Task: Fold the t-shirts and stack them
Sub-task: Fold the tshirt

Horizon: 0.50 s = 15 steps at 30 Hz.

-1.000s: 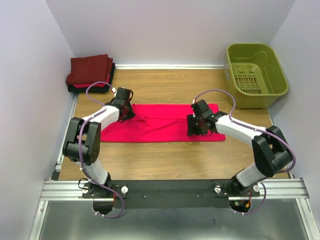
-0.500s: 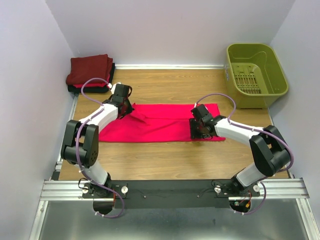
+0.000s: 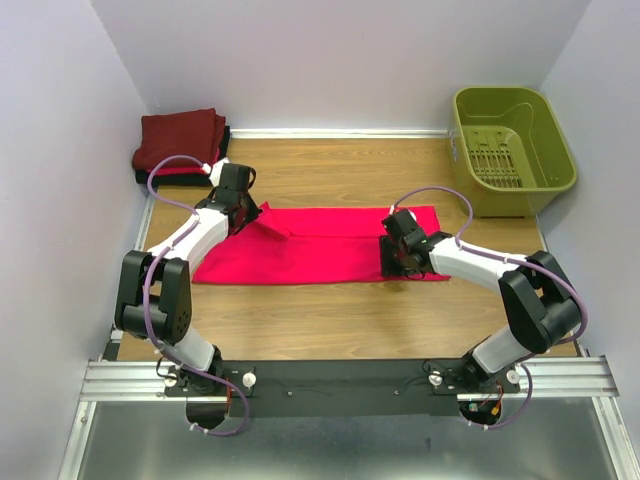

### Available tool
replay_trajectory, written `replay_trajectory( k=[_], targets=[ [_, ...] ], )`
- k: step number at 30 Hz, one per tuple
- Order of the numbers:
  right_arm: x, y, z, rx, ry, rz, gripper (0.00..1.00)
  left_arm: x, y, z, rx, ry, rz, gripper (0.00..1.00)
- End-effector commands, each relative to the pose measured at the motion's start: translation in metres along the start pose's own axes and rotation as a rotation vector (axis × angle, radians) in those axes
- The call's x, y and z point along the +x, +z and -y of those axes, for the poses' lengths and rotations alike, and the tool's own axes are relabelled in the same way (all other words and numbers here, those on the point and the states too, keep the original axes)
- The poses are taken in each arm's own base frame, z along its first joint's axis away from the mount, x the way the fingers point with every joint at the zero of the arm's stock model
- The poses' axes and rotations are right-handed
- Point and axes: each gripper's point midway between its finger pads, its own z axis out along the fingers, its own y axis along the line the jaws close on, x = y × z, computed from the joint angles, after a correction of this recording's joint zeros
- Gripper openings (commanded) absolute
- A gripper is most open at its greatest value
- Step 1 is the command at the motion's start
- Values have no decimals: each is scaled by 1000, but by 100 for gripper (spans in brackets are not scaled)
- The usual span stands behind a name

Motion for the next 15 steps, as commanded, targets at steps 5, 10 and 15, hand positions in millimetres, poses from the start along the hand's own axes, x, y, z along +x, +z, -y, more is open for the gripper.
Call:
replay_trajectory(
  k=[5,10,15],
  targets=[
    [28,10,13,48,-14,-80,57,0,3,9,38,0,-4,22],
    [9,0,-2,-17,-30,-40,58,1,-3,32,147,28,-10,30],
    [-21,-12,-21,-92,-57,18,58,16,0,43,166,63,-51,36]
  ],
)
